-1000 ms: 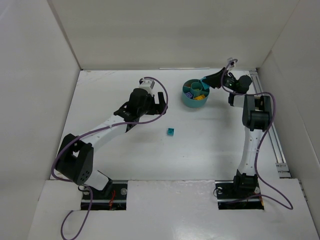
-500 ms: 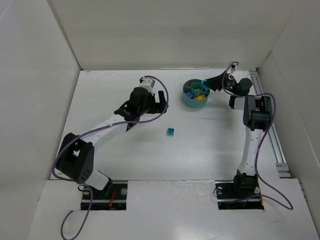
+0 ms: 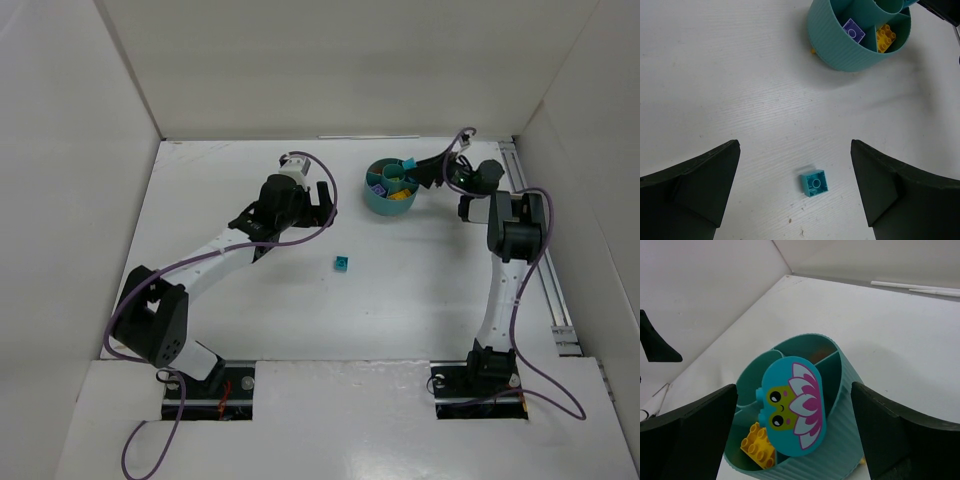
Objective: Sort the legos into containers by color
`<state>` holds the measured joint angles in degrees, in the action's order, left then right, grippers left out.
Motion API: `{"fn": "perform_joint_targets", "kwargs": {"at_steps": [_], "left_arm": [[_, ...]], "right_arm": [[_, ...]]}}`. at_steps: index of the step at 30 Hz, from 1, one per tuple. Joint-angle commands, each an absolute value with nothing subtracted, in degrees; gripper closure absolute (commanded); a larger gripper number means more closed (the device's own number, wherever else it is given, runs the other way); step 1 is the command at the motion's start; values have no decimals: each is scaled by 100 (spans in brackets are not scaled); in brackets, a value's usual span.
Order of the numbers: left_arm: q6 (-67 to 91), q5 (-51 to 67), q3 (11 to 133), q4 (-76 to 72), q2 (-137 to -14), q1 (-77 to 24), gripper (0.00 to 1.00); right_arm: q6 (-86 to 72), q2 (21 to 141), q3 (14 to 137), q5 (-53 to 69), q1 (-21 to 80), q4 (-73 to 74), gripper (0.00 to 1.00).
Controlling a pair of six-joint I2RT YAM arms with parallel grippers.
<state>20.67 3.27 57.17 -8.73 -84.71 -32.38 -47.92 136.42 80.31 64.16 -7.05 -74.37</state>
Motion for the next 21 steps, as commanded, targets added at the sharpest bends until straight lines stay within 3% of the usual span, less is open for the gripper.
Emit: {"fn": "perform_joint_targets", "kwargs": {"at_steps": [1,7,10,14,15,18,21], "left_arm": [[2092,474,5959,-1116,-8437,-3217,10],[2092,475,5959,-1116,-8437,-3217,11],[2092,527,5959,-1116,-8437,-3217,13],[2092,527,5959,-1116,-8437,-3217,13],[2092,527,5959,-1116,-8437,-3217,13],[2092,527,5959,-1116,-8490,-3217,14],[2092,597,5959,-1177,-8542,-3217,15]], "right_arm": [[-4571,13017,7998,6381,-677,-9995,0],[-3816,12499,7822,6556,-729,-9081,0],[-2500,12007,7603,6557,-729,-7467,0],[337,11251,7751,5636,-729,-3716,0],[1309,10998,7935,5408,-660,-2430,3],[1932,10741,8016,4650,-598,-1505,24],[2232,10775,8208,4562,-598,-776,26]]}}
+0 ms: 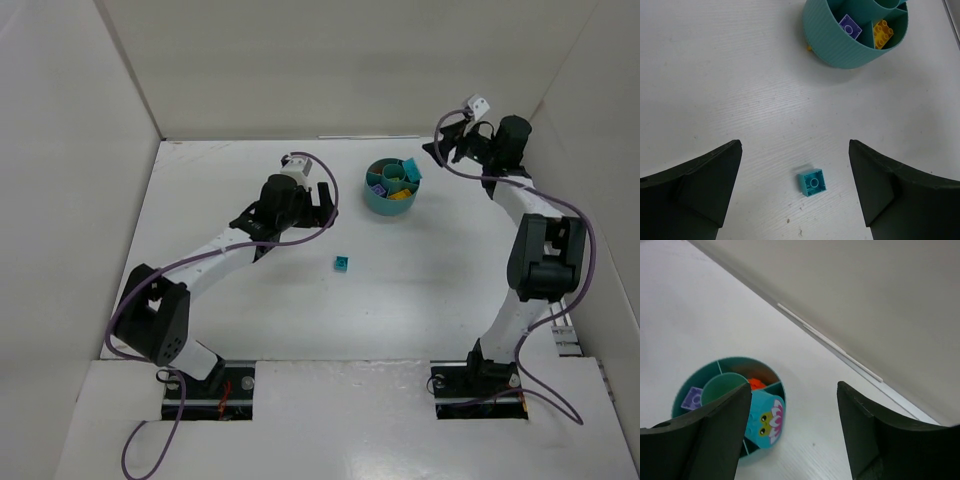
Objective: Sort the legos into containers by color
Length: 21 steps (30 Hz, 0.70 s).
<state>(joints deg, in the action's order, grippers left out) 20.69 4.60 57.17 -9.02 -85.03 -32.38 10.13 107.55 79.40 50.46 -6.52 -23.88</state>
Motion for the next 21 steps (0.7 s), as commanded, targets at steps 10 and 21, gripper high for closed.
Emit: {"fn": "perform_joint_targets", "kwargs": {"at_steps": [10,21], "left_arm": [[2040,598,6012,-1178,-8543,-3217,16],[2039,598,6012,-1125,-8543,-3217,17]], "right_arm": [[2715,11126,8665,3568,-404,474,40],[3128,11469,9131,3445,-114,1143,42]]}}
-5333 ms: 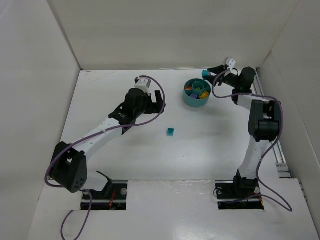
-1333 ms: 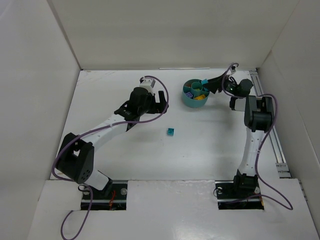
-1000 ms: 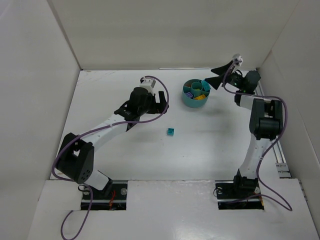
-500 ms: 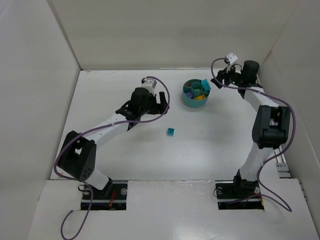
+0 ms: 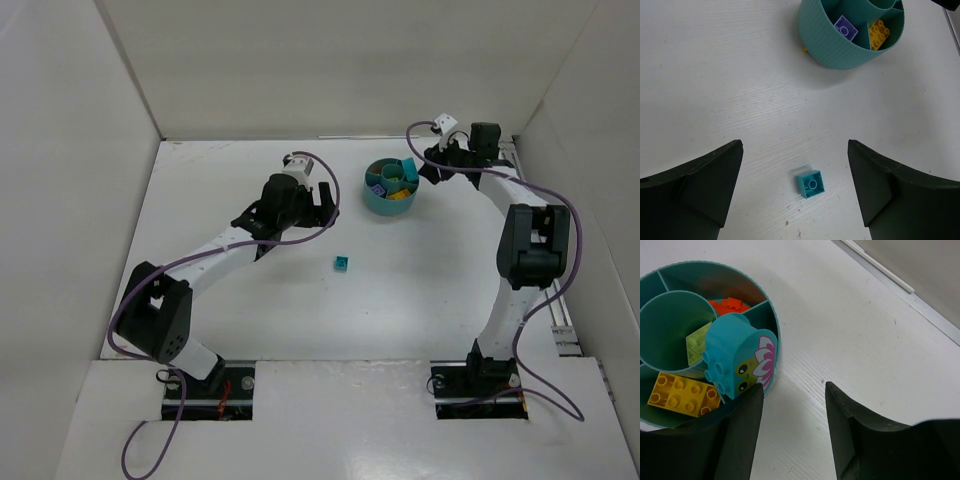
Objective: Sort the legos into containers by color
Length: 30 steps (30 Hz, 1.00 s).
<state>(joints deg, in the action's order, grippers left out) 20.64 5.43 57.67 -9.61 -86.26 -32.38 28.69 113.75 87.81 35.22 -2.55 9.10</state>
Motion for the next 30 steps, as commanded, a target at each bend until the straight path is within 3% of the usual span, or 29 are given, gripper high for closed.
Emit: {"fn": "perform_joint_targets", "kwargs": {"at_steps": [1,19,24,30], "left_arm": [[2039,598,6012,-1125,-8543,-3217,17],[2039,598,6012,-1125,-8596,-3217,17],[2039,598,6012,-1125,-8648,-3217,18],[2039,598,6012,-1072,-8648,-3217,18]], "right_arm": [[3129,11470,9132,3445,-114,1143,42],[3190,11295,9185,3041,52,1521,46],[3129,11065,9185,2374,105,1600,43],[2988,11039,9237,2749,105,1528,43]]}}
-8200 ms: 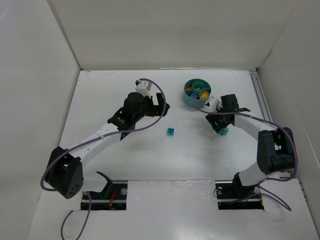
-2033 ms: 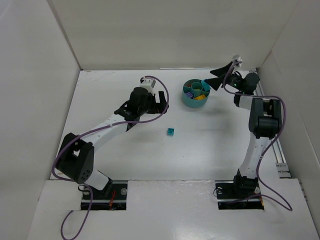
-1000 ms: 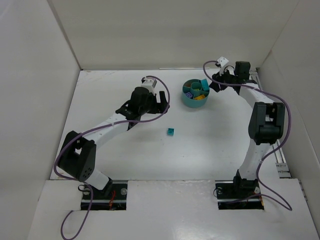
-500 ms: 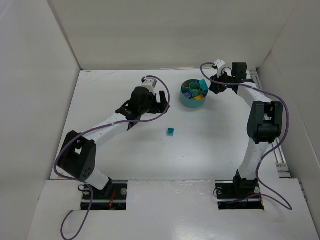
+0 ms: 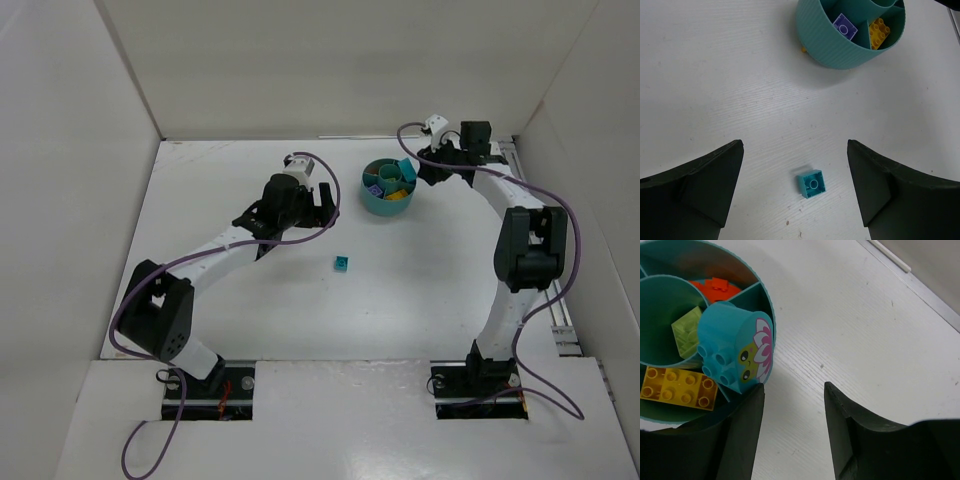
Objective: Sort the legos into containers by color
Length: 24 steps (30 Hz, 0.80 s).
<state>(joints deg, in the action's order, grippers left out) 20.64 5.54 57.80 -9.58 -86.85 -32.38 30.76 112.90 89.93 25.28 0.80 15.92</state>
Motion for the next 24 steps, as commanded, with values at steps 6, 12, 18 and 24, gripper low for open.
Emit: {"fn": "perform_joint_targets", "kwargs": {"at_steps": [6,12,18,24], "left_arm": [[2039,598,6064,-1072,-8648,-3217,18],[2039,598,6064,-1072,-8701,-3217,18],[2039,598,6117,-1072,-8701,-3217,18],[2039,598,6117,-1072,-8754,-3217,18]], "right_arm": [[3102,11223,9237,3067,176,1660,43],[3164,11513,9413,3120,229,1740,45],[3217,11654,9466,2806,281,1942,47],[3217,11215,9193,2399,281,1898,47]]}}
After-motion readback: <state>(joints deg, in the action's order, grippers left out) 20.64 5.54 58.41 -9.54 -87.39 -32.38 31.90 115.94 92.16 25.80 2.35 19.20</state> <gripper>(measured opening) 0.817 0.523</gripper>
